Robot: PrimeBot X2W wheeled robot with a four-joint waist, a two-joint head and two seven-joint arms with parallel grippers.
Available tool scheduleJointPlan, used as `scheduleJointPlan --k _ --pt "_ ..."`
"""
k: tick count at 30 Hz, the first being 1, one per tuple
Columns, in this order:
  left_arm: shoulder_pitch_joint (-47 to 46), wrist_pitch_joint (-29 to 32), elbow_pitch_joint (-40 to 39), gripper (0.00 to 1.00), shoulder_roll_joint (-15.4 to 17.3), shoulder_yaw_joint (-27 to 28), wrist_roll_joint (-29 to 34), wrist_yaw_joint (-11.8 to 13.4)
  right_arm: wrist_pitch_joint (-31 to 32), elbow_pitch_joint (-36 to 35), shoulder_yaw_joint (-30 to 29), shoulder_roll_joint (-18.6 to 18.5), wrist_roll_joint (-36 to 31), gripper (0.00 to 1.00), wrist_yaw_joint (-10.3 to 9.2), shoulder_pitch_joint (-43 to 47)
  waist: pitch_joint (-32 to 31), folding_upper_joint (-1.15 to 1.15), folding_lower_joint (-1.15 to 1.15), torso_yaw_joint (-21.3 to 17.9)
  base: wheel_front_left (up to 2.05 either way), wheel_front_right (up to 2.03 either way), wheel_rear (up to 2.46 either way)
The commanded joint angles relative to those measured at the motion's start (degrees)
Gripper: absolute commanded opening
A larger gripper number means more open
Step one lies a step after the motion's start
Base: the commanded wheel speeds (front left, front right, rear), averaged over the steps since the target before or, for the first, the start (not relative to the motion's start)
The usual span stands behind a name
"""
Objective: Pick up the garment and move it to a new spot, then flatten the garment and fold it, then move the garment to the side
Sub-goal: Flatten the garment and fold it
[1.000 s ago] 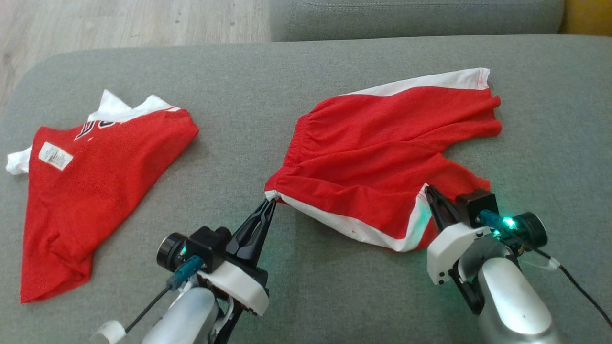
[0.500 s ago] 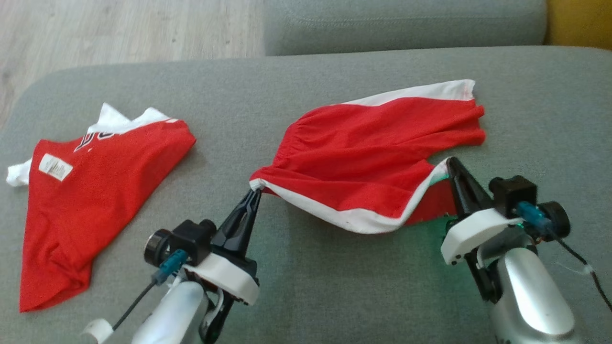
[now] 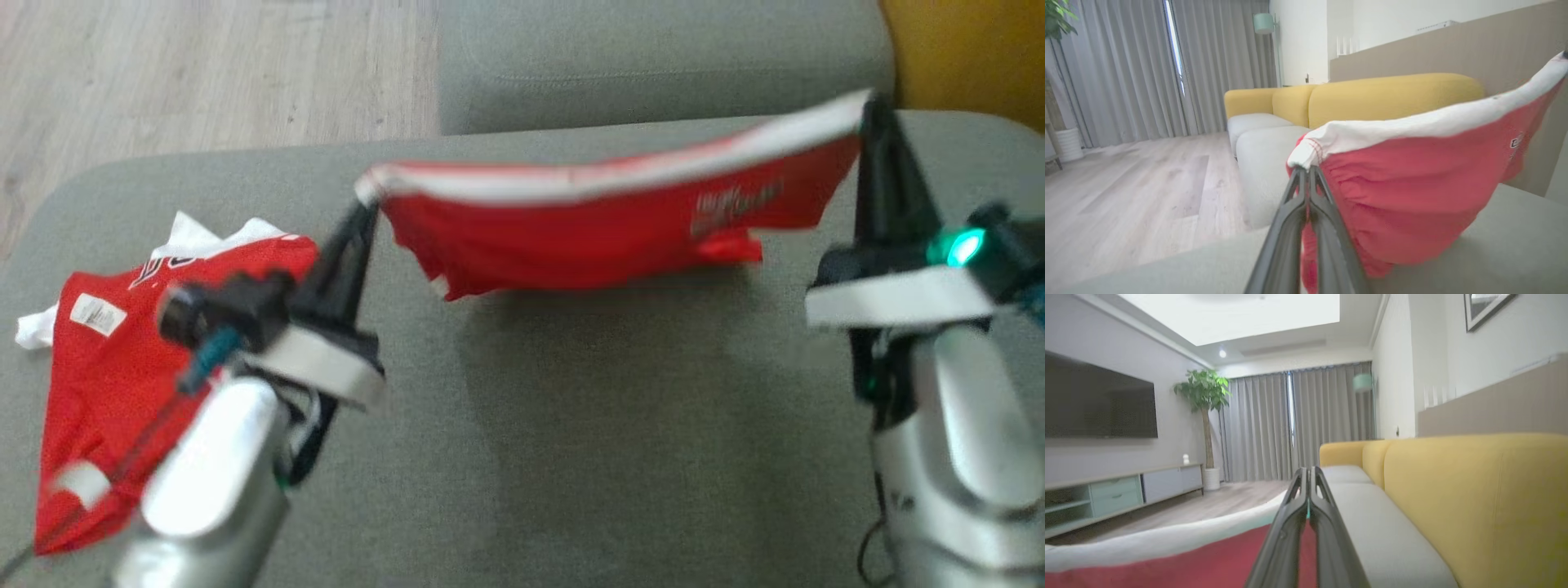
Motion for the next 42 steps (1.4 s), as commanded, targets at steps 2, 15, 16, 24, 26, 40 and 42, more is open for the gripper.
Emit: scheduleJointPlan --k 2,15,16,24,26,40,42 --pt "-6.55 1.56 -4.31 0.0 3.15 3.52 -0.01 0.37 -1.24 -3.88 0.95 -0.14 0.4 0.0 0.37 -6.02 -1.29 0.0 0.0 -0.2 0.0 0.0 0.0" --pt "-6.3 7.32 -19.63 0.0 6.84 7.59 -3.55 2.65 -1.66 -10.35 2.27 -0.07 -0.27 0.0 0.37 -8.17 -5.43 0.0 0.0 -2.32 0.0 0.0 0.0" --pt "-5.35 8.1 -21.37 0.0 7.21 7.81 -3.95 3.01 -1.39 -10.84 2.61 -0.07 -0.25 0.0 0.37 -7.69 -5.82 0.0 0.0 -2.61 0.0 0.0 0.0" --pt "-1.09 14.92 -32.26 0.0 10.26 8.83 -5.48 5.61 3.41 -16.21 3.23 -0.07 -0.94 0.0 0.37 -5.9 -4.8 0.0 0.0 -4.13 0.0 0.0 0.0" --pt "-2.03 16.02 -32.28 0.0 10.95 8.93 -5.42 5.49 4.61 -16.02 2.83 -0.07 -0.92 0.0 0.37 -7.0 -3.47 0.0 0.0 -4.31 0.0 0.0 0.0" --pt "-35.62 11.86 -1.41 0.0 9.85 10.1 -6.77 -1.77 2.23 15.05 0.06 -0.18 -2.14 0.0 0.37 -43.27 17.66 0.0 0.0 -6.31 0.0 0.0 0.0" --pt "-41.85 9.2 3.82 0.0 9.25 9.61 -5.87 -2.18 0.22 20.0 -1.42 -0.16 -3.5 0.0 0.37 -49.62 19.66 0.0 0.0 -6.55 0.0 0.0 0.0"
